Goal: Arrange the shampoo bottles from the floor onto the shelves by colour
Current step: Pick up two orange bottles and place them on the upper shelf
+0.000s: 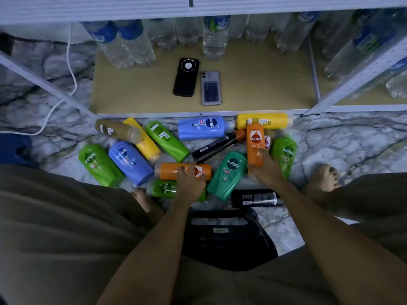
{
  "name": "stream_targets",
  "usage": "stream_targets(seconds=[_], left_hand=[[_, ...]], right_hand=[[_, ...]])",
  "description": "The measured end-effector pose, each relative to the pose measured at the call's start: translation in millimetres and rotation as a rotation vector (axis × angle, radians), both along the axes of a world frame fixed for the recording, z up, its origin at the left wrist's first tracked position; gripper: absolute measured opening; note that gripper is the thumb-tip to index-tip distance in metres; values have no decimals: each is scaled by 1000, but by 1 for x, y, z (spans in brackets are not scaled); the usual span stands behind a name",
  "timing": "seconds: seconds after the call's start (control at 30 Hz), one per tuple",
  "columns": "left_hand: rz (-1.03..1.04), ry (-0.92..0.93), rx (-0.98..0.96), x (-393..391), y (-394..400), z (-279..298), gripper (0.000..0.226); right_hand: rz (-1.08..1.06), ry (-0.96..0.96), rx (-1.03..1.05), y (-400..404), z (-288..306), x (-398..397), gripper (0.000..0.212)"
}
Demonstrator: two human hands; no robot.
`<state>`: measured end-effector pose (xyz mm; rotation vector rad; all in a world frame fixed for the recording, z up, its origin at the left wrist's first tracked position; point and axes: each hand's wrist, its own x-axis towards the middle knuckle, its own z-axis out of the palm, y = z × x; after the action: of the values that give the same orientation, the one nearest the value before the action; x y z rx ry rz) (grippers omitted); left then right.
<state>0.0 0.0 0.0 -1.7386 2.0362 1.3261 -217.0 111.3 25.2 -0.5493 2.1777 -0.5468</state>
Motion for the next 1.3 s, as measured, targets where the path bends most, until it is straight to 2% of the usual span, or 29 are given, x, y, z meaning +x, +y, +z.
stream_targets(seconds=[0.2, 0.33, 0.63, 0.8, 0.97, 1.1, 1.3], left_hand=[[-47, -131, -70, 0, -10, -20, 59], [-31, -182, -95, -3, -5, -32, 62], [157, -169, -15, -10, -3, -53, 60], [332, -161, 52, -16, -4, -53, 63], [396, -165, 62, -17, -7, -59, 69], [376, -163, 73, -13, -11, -60, 69], [241, -218, 22, -10, -11, -64, 71]], right_hand=[[32, 66, 102, -2, -16, -8, 83], [0, 0, 79, -7, -25, -14, 86], [-1, -76, 28, -7, -36, -22, 97], [-59, -128, -12, -11, -34, -21, 97], [-168, -217, -87, -15, -31, -10, 98], [-216, -242, -118, -14, -32, -1, 97], [-221, -255, -187, -6, -37, 8, 99]])
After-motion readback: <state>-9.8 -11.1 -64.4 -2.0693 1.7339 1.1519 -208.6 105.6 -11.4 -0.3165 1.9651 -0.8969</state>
